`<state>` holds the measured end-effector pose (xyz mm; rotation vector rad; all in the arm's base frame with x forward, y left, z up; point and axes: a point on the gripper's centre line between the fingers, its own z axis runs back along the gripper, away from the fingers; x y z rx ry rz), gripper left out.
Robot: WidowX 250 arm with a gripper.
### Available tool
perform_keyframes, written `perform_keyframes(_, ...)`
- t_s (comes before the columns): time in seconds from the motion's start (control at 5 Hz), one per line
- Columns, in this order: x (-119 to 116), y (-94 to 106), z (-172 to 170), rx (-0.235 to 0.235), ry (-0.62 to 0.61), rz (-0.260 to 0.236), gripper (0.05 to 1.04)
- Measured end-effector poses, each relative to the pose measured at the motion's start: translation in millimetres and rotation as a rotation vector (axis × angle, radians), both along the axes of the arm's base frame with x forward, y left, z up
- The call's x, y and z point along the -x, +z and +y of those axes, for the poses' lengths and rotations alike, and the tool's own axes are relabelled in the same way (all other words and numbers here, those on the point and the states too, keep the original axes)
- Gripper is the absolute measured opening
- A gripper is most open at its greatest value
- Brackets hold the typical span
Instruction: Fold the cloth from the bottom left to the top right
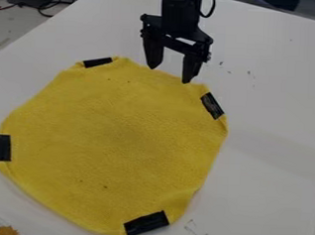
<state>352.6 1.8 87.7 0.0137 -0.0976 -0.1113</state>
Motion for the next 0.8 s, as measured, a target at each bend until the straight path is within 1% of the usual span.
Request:
perform_keyframes(0.2, 2.9, -12.2, -0.8, 0.002, 0.004, 0.034, 1.001)
perform_keyframes(0.4, 12.9, -26.0, 9.3, 0.01, 0.063, 0.041, 1.001)
perform_keyframes(0.6, 29.4, -15.2, 35.6, 0.039, 0.171, -0.044, 1.001)
perform_keyframes(0.8, 62.2, -13.4, 65.1, 0.057, 0.31, -0.08, 1.001)
